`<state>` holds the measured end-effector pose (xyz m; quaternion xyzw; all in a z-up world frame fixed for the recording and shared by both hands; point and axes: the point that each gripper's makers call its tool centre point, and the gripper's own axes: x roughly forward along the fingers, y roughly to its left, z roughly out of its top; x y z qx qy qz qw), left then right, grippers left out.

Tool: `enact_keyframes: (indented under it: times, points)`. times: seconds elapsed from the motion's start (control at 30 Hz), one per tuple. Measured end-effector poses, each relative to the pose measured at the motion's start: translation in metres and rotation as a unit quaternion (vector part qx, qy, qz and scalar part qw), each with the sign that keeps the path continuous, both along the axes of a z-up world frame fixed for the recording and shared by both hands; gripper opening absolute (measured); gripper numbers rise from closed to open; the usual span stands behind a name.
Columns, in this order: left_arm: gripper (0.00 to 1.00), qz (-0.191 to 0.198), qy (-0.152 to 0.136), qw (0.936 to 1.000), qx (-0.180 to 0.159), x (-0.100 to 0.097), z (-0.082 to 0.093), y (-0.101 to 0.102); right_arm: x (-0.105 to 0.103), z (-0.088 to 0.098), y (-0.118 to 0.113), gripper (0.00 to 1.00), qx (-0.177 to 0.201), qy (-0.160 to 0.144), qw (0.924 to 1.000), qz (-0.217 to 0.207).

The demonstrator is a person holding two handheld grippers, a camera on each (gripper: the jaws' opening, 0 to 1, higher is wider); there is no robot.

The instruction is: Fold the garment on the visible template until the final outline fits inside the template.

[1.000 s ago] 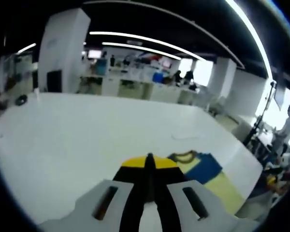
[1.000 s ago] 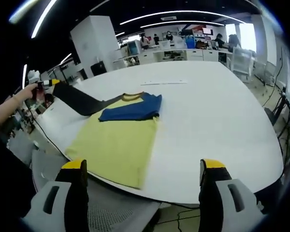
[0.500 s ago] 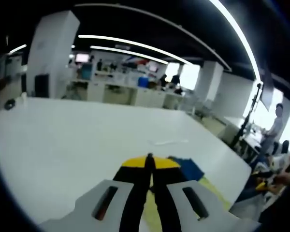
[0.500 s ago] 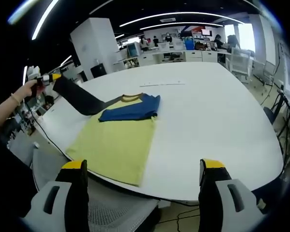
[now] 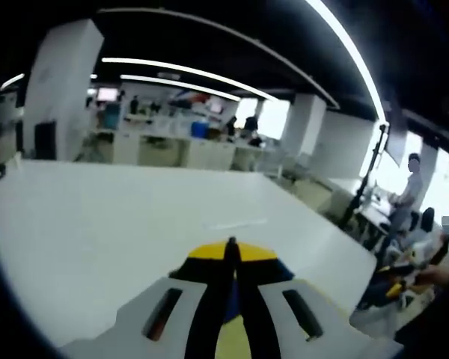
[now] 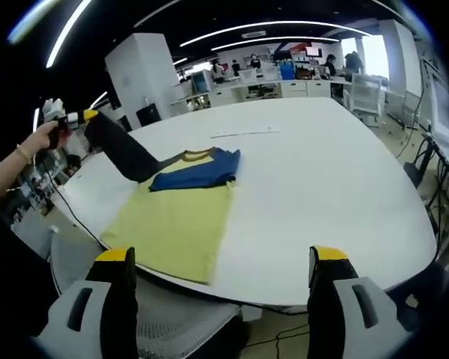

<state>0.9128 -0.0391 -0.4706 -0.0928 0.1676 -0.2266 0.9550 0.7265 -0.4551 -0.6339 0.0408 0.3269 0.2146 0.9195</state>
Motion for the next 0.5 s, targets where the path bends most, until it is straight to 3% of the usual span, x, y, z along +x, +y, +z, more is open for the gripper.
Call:
enact_keyframes:
  times: [0.5]
  points:
    - [0.0,-0.043,0.022,0.9988,-0.002,0.013,-0.022,-0.056,-0.002,0.002,-0.021,0.96,-0.002,-0.001,0.9999,-0.015]
